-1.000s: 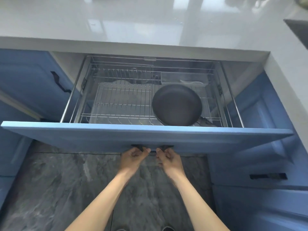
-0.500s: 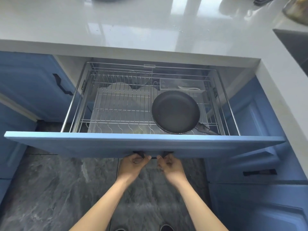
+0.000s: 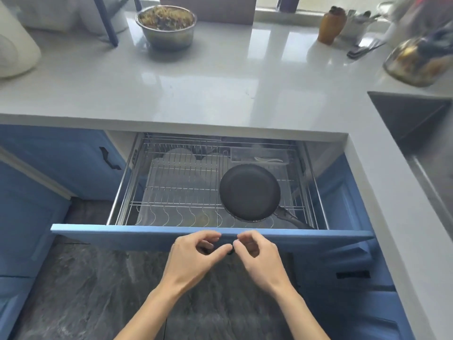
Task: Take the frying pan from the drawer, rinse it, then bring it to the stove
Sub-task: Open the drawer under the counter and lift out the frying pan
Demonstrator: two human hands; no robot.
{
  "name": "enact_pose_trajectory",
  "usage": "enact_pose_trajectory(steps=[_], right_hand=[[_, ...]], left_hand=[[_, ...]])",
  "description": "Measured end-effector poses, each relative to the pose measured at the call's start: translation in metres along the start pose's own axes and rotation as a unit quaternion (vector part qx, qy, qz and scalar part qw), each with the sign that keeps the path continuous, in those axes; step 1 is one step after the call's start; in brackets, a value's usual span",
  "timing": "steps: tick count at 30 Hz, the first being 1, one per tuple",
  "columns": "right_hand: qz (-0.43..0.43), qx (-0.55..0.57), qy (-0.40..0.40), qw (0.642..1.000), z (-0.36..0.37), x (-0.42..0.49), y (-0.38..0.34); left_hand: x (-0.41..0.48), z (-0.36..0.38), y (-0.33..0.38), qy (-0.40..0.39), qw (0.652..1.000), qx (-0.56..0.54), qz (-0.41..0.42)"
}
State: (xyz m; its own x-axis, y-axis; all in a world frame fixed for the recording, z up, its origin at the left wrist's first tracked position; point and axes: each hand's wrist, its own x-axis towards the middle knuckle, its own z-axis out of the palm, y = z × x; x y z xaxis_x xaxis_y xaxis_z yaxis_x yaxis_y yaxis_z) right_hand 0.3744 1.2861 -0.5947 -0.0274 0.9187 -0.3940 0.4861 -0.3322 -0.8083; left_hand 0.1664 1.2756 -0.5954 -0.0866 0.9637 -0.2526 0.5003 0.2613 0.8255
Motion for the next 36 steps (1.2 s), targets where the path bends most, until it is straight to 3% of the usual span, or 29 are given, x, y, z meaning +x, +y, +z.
enact_pose_trajectory(steps=[5, 10, 23, 28, 36], right_hand=[[-0.033, -0.003, 0.023, 0.999, -0.043, 0.025, -0.034], [-0.019, -0.051, 0.005, 0.999, -0.074, 0.078, -0.03], [0.109, -0.178, -0.023, 0.978, -0.107, 0.226, 0.028], [0.14, -0.18, -0.021, 0.973, -0.112, 0.271, 0.082], [0.163, -0.142, -0.051, 0.975, -0.116, 0.291, 0.114]], left_hand=[[0.035, -0.013, 0.043, 0.031, 0.999, -0.01, 0.016], [0.088, -0.009, 0.051, -0.013, 0.999, 0.043, 0.002], [0.25, 0.012, -0.035, -0.135, 0.981, 0.121, -0.072], [0.29, 0.044, -0.075, -0.177, 0.972, 0.076, -0.135], [0.3, 0.072, -0.107, -0.23, 0.961, 0.072, -0.138]])
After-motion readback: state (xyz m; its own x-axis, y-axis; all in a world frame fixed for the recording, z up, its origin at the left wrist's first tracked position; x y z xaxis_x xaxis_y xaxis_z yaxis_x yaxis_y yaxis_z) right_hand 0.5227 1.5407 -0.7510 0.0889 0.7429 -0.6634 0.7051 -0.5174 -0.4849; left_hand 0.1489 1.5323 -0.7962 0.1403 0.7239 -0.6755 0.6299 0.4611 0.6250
